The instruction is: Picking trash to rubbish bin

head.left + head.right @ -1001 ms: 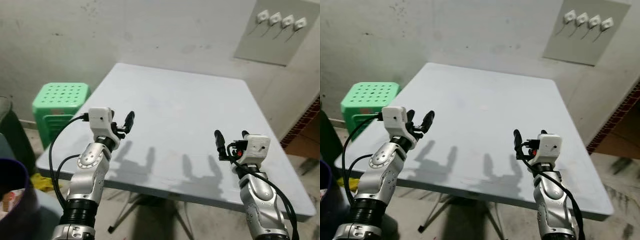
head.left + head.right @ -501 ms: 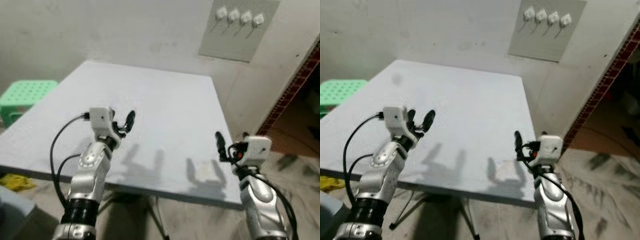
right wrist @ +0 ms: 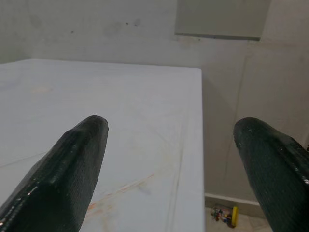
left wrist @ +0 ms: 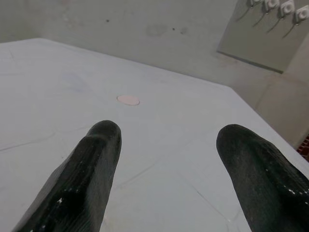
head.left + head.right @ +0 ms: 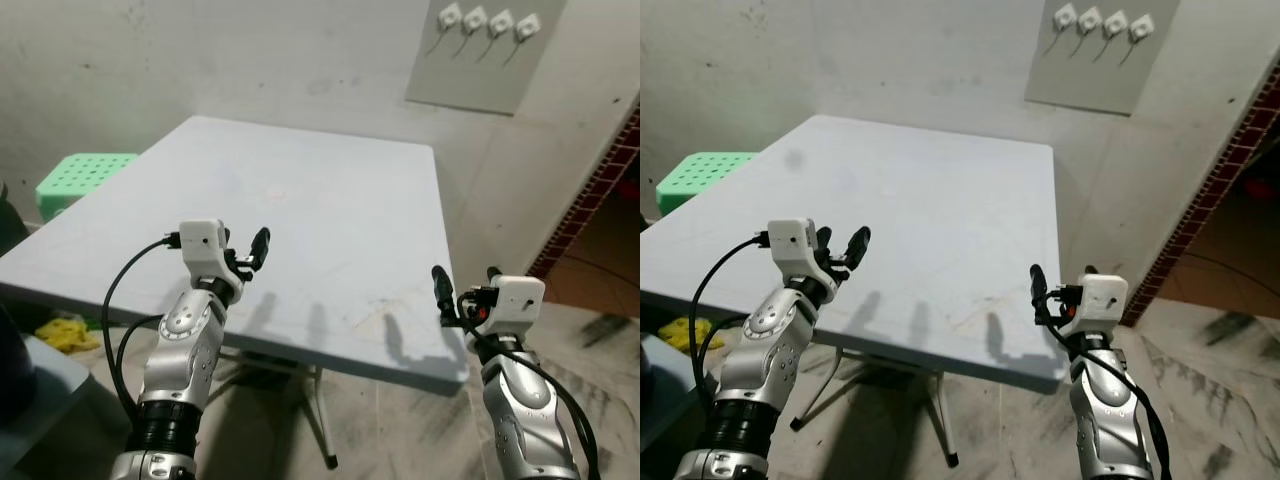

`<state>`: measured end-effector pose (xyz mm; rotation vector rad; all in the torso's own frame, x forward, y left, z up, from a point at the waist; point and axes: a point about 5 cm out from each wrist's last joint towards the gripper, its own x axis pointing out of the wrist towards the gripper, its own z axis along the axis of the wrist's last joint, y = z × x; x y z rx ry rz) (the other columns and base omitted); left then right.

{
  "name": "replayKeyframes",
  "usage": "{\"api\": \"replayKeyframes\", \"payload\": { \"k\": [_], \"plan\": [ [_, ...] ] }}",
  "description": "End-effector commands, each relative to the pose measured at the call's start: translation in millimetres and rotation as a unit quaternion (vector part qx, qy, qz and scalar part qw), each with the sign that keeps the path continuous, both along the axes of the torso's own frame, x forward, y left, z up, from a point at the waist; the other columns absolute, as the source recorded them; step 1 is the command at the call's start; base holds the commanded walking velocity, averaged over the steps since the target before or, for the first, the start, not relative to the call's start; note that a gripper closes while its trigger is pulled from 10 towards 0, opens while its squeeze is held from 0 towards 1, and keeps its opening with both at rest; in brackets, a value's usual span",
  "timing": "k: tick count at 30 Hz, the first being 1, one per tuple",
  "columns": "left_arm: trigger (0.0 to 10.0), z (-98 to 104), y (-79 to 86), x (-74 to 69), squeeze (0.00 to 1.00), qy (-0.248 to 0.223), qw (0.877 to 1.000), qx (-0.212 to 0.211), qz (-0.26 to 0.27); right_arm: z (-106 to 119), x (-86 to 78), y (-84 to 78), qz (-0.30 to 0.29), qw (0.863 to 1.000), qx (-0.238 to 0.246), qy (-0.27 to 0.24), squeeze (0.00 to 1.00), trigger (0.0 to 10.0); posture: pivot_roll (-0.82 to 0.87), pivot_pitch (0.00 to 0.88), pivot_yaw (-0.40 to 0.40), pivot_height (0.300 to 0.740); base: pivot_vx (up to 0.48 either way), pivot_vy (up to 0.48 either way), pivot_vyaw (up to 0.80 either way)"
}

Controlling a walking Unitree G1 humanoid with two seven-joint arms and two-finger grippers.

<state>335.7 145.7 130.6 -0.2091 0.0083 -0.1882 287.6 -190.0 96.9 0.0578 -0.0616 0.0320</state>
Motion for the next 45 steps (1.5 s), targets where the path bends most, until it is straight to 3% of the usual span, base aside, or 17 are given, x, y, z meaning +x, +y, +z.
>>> {"api": "replayKeyframes", "payload": {
  "k": [1,6,15,45],
  "plan": [
    [10.0,4.5,-0.4,3.0,0.0,-0.003,1.0,0.001,-0.001,5.7,3.0,0.2,0.002,1.0,-0.003,-0.008,0.0,10.0,-0.04,0.0,-0.087,0.74,0.0,0.352,0.0],
    [10.0,4.2,0.2,3.6,0.0,0.001,1.0,-0.007,0.004,6.7,3.1,0.2,0.003,1.0,-0.003,-0.01,0.0,10.0,-0.04,0.0,-0.088,0.74,0.0,0.454,0.0],
    [10.0,3.3,3.8,5.4,0.0,0.012,1.0,0.003,0.028,6.3,1.9,-0.1,0.002,1.0,-0.002,-0.009,0.0,10.0,-0.04,0.0,-0.086,0.74,0.0,0.0,0.0],
    [10.0,5.5,3.5,3.7,0.0,0.0,1.0,0.016,0.022,4.6,-3.5,-0.1,0.005,1.0,0.0,-0.006,0.0,10.0,-0.04,0.0,-0.084,0.74,0.0,0.0,0.0]
  ]
}}
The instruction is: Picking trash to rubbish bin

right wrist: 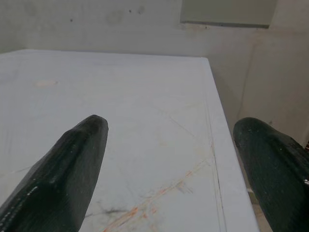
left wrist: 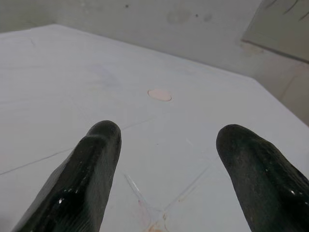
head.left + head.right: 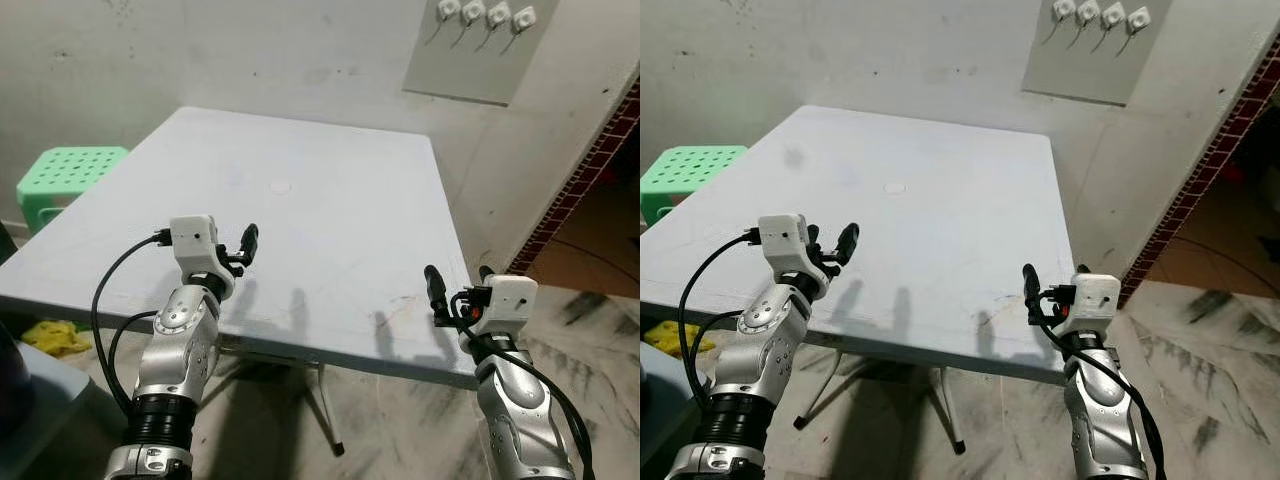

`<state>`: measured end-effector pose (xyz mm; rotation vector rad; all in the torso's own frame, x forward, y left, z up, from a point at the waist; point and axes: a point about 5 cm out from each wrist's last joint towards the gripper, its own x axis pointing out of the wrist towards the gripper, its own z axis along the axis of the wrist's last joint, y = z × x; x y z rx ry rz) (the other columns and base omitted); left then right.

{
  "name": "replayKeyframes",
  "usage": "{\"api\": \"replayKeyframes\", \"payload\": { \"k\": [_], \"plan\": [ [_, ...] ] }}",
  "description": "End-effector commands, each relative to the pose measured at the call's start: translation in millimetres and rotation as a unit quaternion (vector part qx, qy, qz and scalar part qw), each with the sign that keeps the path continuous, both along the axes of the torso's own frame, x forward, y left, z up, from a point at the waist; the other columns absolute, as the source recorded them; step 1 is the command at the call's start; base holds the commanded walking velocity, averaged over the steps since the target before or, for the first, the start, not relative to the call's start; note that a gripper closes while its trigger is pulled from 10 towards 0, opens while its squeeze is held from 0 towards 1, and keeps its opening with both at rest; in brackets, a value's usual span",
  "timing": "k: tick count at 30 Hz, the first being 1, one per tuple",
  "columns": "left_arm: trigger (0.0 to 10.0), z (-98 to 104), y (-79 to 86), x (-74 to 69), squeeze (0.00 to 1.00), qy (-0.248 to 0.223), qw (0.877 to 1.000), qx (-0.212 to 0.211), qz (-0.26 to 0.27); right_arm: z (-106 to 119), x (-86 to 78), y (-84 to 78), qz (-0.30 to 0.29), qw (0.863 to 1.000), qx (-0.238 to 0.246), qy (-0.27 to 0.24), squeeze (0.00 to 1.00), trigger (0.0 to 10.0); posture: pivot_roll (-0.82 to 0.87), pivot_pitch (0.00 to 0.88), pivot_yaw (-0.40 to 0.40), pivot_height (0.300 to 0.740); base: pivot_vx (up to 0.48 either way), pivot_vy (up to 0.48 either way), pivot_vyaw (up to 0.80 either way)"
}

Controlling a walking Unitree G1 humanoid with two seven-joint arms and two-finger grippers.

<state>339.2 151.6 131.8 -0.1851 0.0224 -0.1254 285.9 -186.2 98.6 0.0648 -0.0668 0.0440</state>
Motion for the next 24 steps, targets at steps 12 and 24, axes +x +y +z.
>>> {"api": "replayKeyframes", "payload": {
  "k": [12,24],
  "plan": [
    [10.0,0,-6.7,-16.0,0.0,-0.032,0.999,0.01,-0.033,-2,-14.3,-3.2,0.03,1.0,-0.002,-0.004,0.0,10.0,-0.04,0.0,-0.083,0.74,0.0,0.0,0.0],
    [10.0,1,-10.6,-19.9,0.0,-0.025,0.999,-0.001,-0.043,-1,-15.8,-1.0,0.04,0.999,0.0,-0.003,0.0,10.0,-0.04,0.0,-0.085,0.74,-0.056,0.0,0.0]
  ]
}}
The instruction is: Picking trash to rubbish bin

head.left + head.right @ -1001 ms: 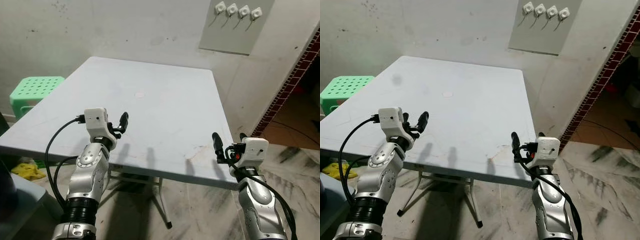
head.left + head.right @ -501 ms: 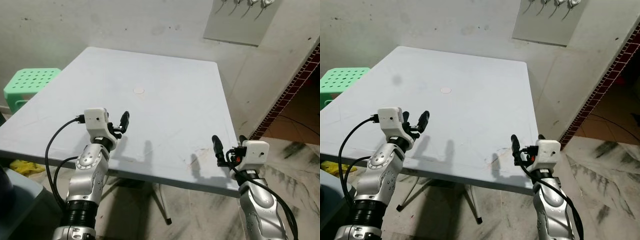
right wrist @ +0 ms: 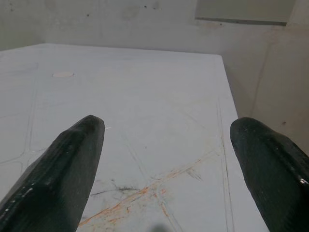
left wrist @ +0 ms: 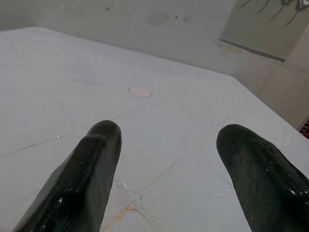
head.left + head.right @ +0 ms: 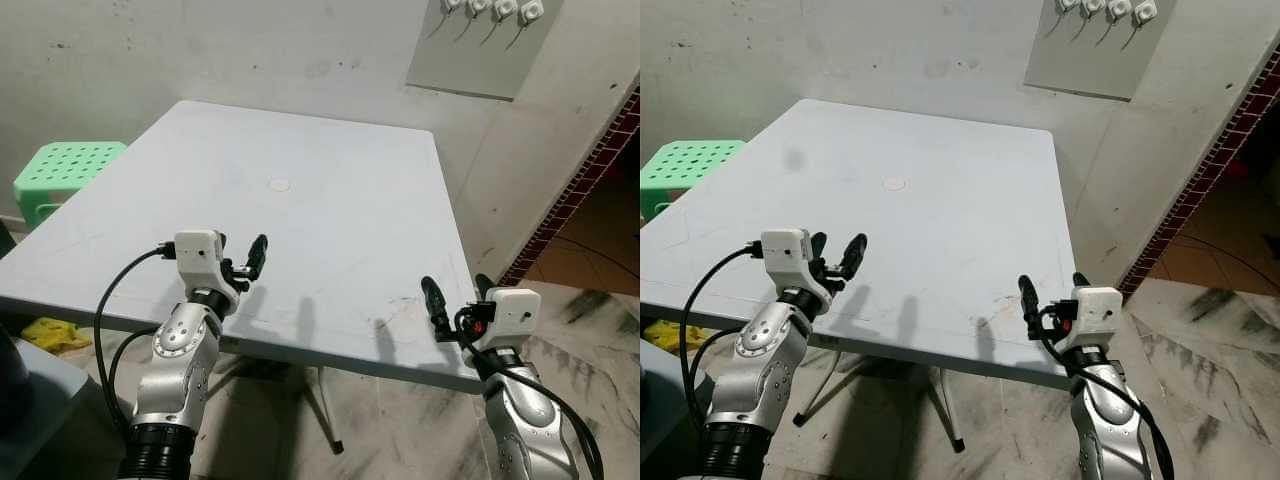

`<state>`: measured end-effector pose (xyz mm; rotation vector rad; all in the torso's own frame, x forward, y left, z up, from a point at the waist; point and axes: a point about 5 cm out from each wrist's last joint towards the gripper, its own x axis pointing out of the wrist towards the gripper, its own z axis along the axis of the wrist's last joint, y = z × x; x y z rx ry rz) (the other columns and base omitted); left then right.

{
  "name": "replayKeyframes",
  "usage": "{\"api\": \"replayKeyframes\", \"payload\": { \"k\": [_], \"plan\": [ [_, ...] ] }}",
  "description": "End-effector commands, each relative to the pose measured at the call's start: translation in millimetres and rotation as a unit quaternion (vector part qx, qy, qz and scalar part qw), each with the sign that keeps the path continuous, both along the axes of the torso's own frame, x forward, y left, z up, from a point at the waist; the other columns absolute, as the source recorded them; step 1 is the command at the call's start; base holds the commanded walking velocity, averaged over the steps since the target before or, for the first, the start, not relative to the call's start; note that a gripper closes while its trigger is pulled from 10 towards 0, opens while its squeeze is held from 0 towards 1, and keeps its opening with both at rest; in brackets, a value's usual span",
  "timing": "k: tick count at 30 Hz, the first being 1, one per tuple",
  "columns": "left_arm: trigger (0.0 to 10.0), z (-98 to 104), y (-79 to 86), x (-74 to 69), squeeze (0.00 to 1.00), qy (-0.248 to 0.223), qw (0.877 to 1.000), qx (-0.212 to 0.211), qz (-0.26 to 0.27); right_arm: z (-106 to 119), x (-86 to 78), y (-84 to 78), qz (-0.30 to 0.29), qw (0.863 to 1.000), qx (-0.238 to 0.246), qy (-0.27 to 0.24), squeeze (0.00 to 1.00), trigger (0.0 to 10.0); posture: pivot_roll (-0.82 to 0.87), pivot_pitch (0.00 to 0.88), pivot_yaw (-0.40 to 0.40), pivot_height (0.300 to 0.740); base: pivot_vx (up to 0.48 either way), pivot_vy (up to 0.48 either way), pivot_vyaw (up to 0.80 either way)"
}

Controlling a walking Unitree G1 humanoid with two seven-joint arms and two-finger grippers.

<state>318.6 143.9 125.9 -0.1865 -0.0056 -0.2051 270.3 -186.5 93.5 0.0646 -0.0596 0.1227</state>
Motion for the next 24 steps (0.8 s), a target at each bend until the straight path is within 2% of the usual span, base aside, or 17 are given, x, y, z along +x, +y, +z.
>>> {"api": "replayKeyframes", "payload": {
  "k": [1,10,24],
  "plan": [
    [10.0,6.8,-2.8,0.5,0.0,-0.008,1.0,0.001,-0.004,4.2,-0.3,-0.7,0.001,1.0,0.002,-0.005,0.0,10.0,-0.04,0.0,-0.084,0.74,-0.42,0.0,0.0],
    [10.0,6.9,-2.4,0.5,0.0,-0.007,1.0,-0.002,-0.005,4.1,-0.8,0.0,0.002,1.0,0.004,-0.005,0.0,10.0,-0.04,0.0,-0.084,0.74,-0.412,0.0,0.0],
    [10.0,7.3,0.4,1.4,0.0,0.0,1.0,-0.013,0.006,3.9,-2.3,1.0,0.005,1.0,0.007,-0.003,0.0,10.0,-0.04,0.0,-0.082,0.74,0.0,0.0,0.0]
  ]
}}
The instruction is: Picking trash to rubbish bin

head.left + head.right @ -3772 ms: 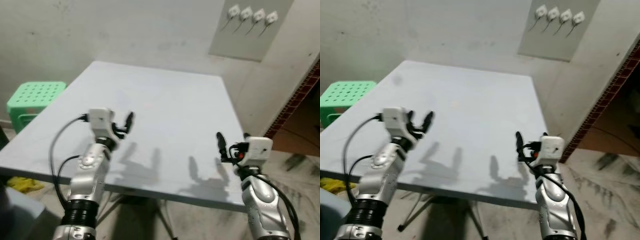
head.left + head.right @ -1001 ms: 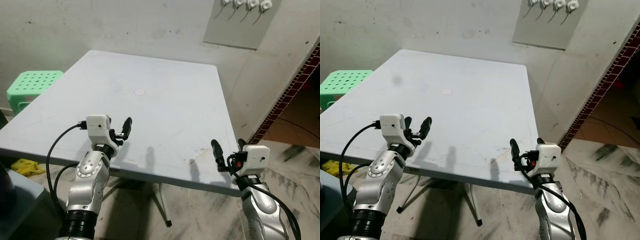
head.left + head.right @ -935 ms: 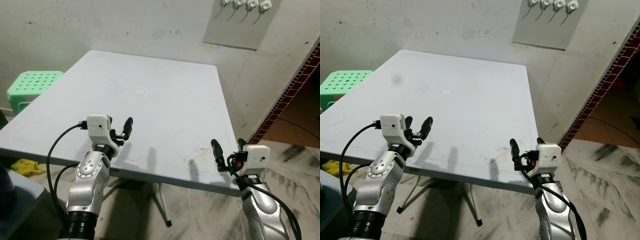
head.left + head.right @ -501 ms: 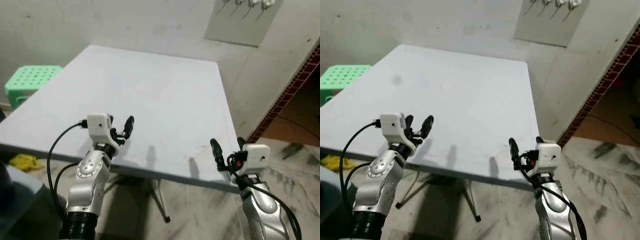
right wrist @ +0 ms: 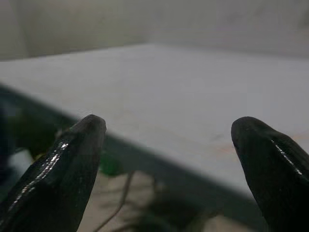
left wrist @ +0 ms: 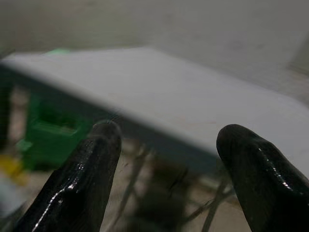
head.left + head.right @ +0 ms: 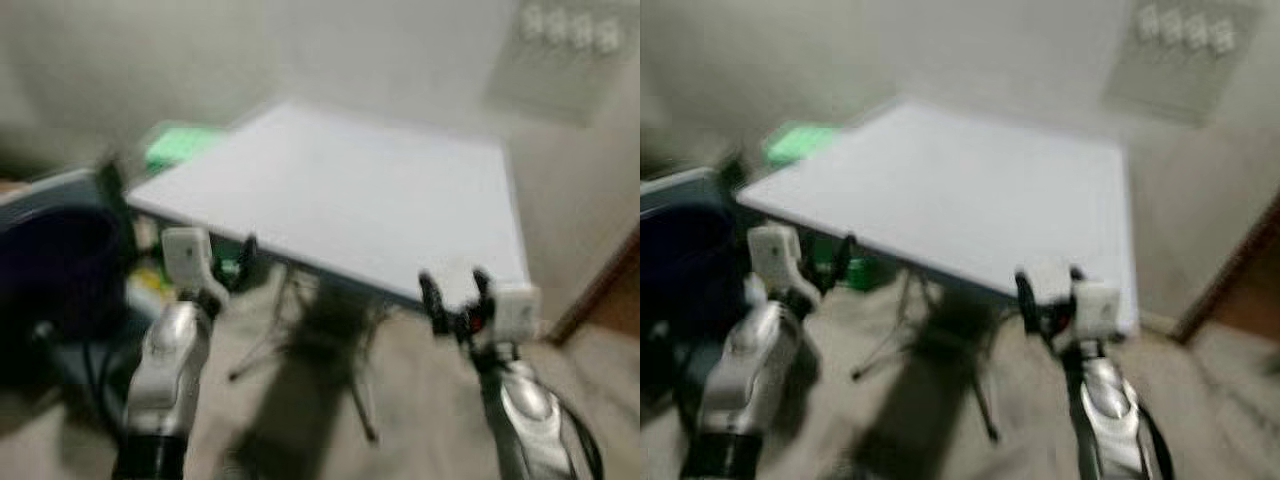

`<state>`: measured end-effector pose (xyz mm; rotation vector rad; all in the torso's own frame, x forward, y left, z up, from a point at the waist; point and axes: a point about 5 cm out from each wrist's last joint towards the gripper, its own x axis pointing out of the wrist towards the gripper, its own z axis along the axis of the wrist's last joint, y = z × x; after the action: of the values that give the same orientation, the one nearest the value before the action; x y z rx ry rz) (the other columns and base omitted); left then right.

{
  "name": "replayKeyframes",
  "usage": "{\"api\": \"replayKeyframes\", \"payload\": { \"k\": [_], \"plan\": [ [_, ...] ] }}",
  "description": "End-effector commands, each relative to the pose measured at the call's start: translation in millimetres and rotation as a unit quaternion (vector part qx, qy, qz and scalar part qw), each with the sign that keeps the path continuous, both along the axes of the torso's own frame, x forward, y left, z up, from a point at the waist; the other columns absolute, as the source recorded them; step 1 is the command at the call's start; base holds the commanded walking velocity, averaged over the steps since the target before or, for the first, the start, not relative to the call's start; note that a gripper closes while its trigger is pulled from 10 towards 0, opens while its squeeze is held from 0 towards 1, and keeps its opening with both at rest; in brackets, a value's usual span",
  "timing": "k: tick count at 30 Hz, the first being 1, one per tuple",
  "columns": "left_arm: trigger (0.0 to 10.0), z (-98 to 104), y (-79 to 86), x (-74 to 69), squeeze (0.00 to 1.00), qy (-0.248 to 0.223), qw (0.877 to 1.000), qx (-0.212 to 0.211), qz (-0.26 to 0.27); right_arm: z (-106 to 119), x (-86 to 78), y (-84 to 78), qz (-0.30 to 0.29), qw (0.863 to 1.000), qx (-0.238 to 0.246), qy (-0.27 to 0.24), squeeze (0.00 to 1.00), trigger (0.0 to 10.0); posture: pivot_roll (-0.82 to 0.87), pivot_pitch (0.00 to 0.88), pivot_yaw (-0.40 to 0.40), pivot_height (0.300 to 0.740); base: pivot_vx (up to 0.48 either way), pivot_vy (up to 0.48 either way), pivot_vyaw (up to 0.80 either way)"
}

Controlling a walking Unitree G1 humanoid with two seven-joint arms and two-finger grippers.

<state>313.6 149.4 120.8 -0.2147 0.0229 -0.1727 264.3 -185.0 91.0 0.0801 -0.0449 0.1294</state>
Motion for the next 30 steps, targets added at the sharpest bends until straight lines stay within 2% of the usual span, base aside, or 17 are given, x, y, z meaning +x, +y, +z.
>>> {"api": "replayKeyframes", "payload": {
  "k": [1,8,13,16,19,21,23,26,30],
  "plan": [
    [10.0,13,-4.6,6.9,0.0,-0.016,1.0,-0.003,-0.009,6,3.4,-0.5,0.001,1.0,0.0,-0.01,0.0,10.0,-0.04,0.0,-0.083,0.74,0.0,0.0,0.0],
    [10.0,16,-2.4,7.0,0.0,-0.02,0.999,-0.024,-0.012,6,1.8,0.0,0.0,1.0,0.002,-0.008,0.0,10.0,-0.04,0.0,-0.082,0.74,0.041,0.0,0.0],
    [10.0,15,-1.7,6.8,0.0,-0.019,1.0,-0.021,-0.009,6,1.2,0.1,0.001,1.0,0.001,-0.007,0.0,10.0,-0.04,0.0,-0.083,0.74,0.403,0.0,0.0],
    [10.0,13,-1.6,6.4,0.0,-0.02,1.0,-0.013,0.0,6,0.8,-0.4,0.0,1.0,-0.001,-0.007,0.0,10.0,-0.04,0.0,-0.083,0.74,0.086,0.0,0.0],
    [10.0,13,-5.6,4.2,0.0,-0.033,0.999,0.037,-0.005,5,0.8,-0.5,0.002,1.0,-0.002,-0.005,0.0,10.0,-0.04,0.0,-0.085,0.74,0.0,0.0,0.0],
    [10.0,12,-6.4,3.7,0.0,-0.036,0.999,0.039,-0.009,5,0.9,-0.3,0.003,1.0,-0.002,-0.004,0.0,10.0,-0.04,0.0,-0.085,0.74,0.0,0.0,0.0],
    [10.0,13,-9.2,-0.3,0.0,-0.059,0.996,0.065,-0.026,3,-0.4,1.0,0.012,1.0,-0.005,-0.002,0.0,10.0,-0.04,0.0,-0.086,0.74,0.0,0.0,0.0],
    [10.0,4,-13.2,-4.2,0.0,-0.045,0.996,0.068,-0.043,-3,-4.0,3.1,0.028,1.0,-0.007,0.006,0.0,10.0,-0.04,0.0,-0.086,0.74,0.0,0.0,0.0],
    [10.0,-6,-22.5,-11.9,0.0,-0.044,0.989,0.109,-0.087,-10,-9.3,7.6,0.06,0.998,-0.01,0.018,0.0,10.0,-0.04,0.0,-0.089,0.74,0.0,0.0,0.0]
  ]
}}
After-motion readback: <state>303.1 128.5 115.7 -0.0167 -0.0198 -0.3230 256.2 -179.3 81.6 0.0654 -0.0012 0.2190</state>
